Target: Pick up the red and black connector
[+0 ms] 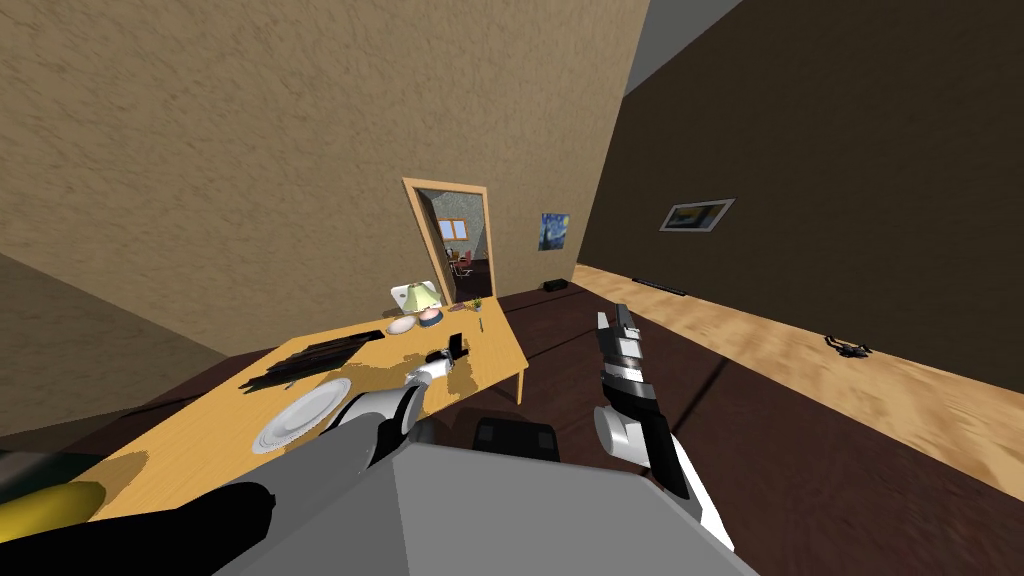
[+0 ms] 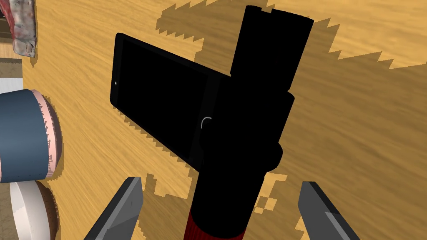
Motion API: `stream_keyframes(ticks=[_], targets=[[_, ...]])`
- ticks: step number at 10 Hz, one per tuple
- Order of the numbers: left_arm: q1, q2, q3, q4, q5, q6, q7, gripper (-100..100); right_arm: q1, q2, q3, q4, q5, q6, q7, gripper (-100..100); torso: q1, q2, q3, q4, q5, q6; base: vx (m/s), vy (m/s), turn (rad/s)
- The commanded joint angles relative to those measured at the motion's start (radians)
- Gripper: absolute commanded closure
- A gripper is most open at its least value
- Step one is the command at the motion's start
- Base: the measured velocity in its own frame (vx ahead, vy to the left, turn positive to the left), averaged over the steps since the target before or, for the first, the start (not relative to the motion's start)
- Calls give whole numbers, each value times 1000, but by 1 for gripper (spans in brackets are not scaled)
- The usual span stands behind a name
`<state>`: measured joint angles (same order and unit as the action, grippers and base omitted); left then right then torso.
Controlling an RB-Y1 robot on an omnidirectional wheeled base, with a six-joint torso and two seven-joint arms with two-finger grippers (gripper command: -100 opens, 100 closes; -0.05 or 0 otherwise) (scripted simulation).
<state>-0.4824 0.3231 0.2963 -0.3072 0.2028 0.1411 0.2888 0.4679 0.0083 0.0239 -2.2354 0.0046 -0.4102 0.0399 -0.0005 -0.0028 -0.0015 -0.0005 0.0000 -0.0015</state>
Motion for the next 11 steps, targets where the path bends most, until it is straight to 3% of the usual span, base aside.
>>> stream_keyframes(ticks=[1, 2, 3, 4, 6, 9, 10, 11], targets=[[22, -8, 24, -40, -3, 14, -36, -100, 0, 0, 0, 0, 0, 0, 0, 0, 0, 0, 0, 0, 0, 0, 25, -1, -9], [22, -8, 24, -40, -3, 14, -36, -100, 0, 0, 0, 0, 0, 0, 0, 0, 0, 0, 0, 0, 0, 0, 11, 0, 10], [28, -8, 45, -39, 25, 9, -82, -100, 0, 0, 0, 0, 0, 0, 0, 0, 0, 1, 0, 0, 0, 0, 12, -1, -25], [28, -8, 45, -39, 25, 9, -82, -100, 0, 0, 0, 0, 0, 0, 0, 0, 0, 1, 0, 0, 0, 0, 12, 0, -16], [39, -10, 89, -37, 81, -1, -151, -100, 0, 0, 0, 0, 0, 0, 0, 0, 1, 0, 0, 0, 0, 0, 24, -2, -33], [45, -10, 111, -36, 108, -6, -220, -100, 0, 0, 0, 0, 0, 0, 0, 0, 2, -2, -1, -1, 1, 0, 19, 0, -15], [51, -11, 133, -35, 136, -12, -259, -100, 0, 0, 0, 0, 0, 0, 0, 0, 3, -3, -2, -1, 1, 0, 20, -2, -28], [51, -11, 133, -35, 136, -12, -266, -100, 0, 0, 0, 0, 0, 0, 0, 0, 3, -3, -2, -1, 1, 0, 18, -1, -10]])
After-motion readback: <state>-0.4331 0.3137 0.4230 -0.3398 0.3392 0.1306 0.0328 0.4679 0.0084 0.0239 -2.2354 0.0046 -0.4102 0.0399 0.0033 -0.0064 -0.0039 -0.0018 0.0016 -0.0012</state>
